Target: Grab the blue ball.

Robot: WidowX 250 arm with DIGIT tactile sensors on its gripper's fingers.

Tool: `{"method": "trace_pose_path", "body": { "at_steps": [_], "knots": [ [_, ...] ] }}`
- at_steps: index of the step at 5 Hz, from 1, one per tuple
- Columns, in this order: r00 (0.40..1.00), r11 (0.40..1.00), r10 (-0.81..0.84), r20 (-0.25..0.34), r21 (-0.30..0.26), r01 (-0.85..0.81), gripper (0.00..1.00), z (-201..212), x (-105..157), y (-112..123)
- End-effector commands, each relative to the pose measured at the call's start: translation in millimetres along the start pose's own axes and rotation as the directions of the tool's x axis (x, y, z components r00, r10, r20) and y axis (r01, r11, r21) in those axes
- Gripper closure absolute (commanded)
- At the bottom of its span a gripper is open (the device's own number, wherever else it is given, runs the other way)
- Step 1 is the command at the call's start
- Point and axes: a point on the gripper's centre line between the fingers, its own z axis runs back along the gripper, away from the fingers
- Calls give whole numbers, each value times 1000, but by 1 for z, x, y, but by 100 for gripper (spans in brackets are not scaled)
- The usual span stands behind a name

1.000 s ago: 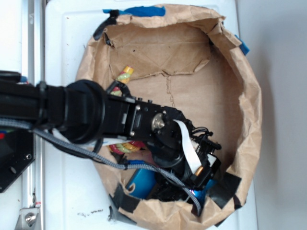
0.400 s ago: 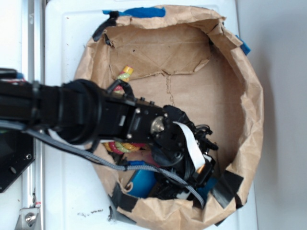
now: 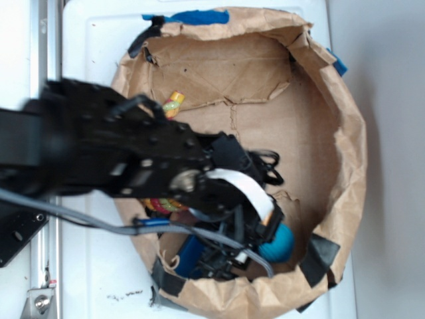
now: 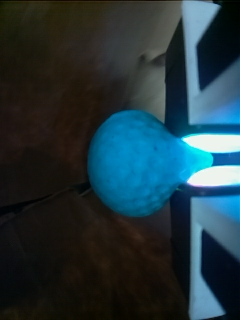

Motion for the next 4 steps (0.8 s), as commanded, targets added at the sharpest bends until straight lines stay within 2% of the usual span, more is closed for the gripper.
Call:
{"method": "trace_pose_path", "body": {
  "at_steps": [1,2,3,4],
  "knots": [
    [964,983,163,-210,120,-140,100,60,4,20],
    [913,969,235,-333,152,-193,100,73,-1,25],
    [889,961,270,-371,159,-225,100,92,-7,26],
    [921,960,270,-281,145,-238,100,114,-11,27]
  ]
}}
